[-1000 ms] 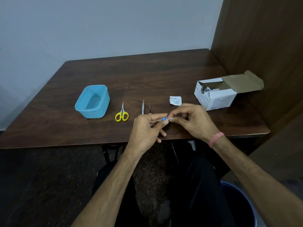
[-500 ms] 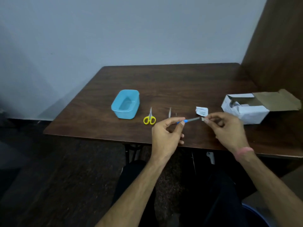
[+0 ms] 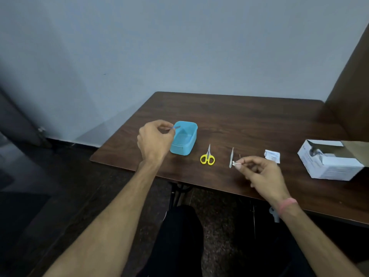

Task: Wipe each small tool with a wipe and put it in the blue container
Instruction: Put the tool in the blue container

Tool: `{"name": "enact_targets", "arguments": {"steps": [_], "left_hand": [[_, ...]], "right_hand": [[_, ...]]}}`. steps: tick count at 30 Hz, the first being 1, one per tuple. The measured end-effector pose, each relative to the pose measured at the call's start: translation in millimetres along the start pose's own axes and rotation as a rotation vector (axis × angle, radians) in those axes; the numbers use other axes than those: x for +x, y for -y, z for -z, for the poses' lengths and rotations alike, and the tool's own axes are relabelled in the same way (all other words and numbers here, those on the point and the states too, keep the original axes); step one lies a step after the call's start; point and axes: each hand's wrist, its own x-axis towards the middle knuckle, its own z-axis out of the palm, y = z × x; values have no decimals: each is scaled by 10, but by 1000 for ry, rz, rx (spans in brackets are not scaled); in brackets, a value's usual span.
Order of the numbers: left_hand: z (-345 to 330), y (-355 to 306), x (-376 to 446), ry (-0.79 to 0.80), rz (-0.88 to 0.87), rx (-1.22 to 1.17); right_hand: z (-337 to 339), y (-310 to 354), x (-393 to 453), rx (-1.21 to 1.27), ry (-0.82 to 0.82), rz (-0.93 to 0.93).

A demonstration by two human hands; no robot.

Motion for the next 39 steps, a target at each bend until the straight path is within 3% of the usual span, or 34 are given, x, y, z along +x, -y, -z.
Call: {"name": "enact_targets", "arguments": {"steps": [9,19,28,34,39], "left_hand": [[-207,-85,189,239,-69,291],[-229,-93,198,226,-6,320],[-49,-184,-254,63,-36,49],[-432,-402,-1013,401,-179,154],[-820,-593,-1115,466,-165,296]], "right_hand": [[58,-77,-18,50,-68,-55],[3,-104,-25,18,-108,-21],[11,-121,-13,122,-143,-48],[35,-162,24,273,-225,-78],[47,-168,1,289,-246,-93]]}}
